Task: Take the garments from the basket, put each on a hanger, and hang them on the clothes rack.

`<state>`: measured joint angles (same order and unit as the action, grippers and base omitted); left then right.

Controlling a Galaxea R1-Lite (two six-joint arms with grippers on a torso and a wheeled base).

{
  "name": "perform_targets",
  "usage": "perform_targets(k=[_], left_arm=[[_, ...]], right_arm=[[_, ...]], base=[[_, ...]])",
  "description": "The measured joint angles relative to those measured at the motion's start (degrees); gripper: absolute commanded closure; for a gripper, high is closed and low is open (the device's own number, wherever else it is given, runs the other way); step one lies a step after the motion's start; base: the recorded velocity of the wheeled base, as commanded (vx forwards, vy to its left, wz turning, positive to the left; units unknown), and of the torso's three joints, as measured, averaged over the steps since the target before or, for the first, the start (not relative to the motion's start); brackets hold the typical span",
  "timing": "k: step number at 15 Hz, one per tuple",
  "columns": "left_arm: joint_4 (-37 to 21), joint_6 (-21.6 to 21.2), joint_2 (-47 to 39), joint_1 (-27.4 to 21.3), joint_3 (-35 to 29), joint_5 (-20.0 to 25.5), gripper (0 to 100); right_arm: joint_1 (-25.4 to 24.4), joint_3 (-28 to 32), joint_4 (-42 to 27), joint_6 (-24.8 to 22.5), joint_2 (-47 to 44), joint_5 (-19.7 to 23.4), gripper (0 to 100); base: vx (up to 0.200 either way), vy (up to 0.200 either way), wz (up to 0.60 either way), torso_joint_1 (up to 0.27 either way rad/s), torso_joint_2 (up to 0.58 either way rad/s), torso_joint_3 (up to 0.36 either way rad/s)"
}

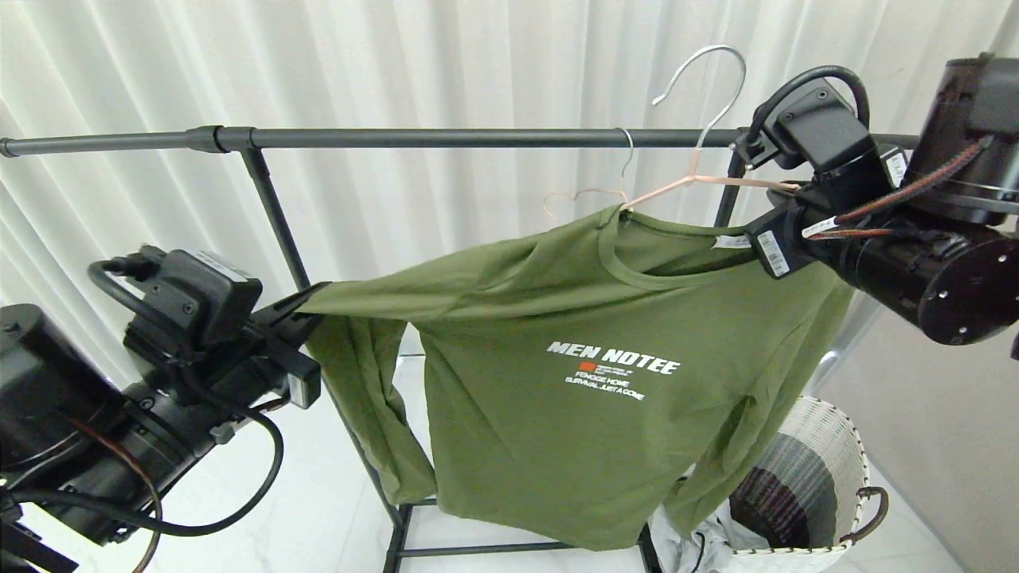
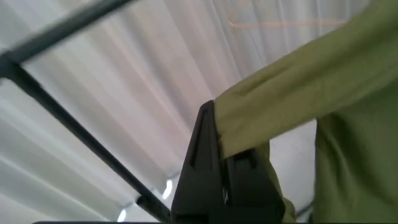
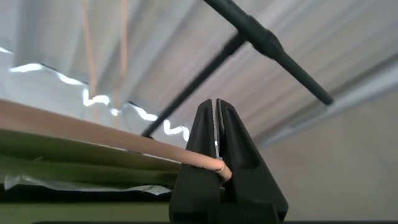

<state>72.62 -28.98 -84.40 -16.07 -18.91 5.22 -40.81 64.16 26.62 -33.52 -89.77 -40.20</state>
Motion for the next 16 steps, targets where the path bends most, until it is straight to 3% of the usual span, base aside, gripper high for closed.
perform_targets(k=[2,8,11,16], left_arm=[[-0.04,-1.67,2.73,-0.07,1.44,0.09,100],[-0.17,-6.88,6.45,-2.76,10.29,-0.10,100],[-0.12,-10.79,3.23,-2.56,10.92,-1.88,100],[0.10,-10.13,0.91,-7.88,7.72,-2.29,100]], right_arm=[[1.97,0.00,0.04,0.05,0.00,-1.89,100],[3.45,3.45,0.11,0.24,-0.05,-2.18,100],[2.72,5.55,0.02,0.24,-0.06,-2.18,100],[0.63,7.08,0.13,0.30,-0.26,-2.11,100]], base=[[0.000,0.000,0.00,0.000,0.00,0.000],[0.000,0.000,0.00,0.000,0.00,0.000],[0.000,0.000,0.00,0.000,0.00,0.000],[0.000,0.000,0.00,0.000,0.00,0.000]])
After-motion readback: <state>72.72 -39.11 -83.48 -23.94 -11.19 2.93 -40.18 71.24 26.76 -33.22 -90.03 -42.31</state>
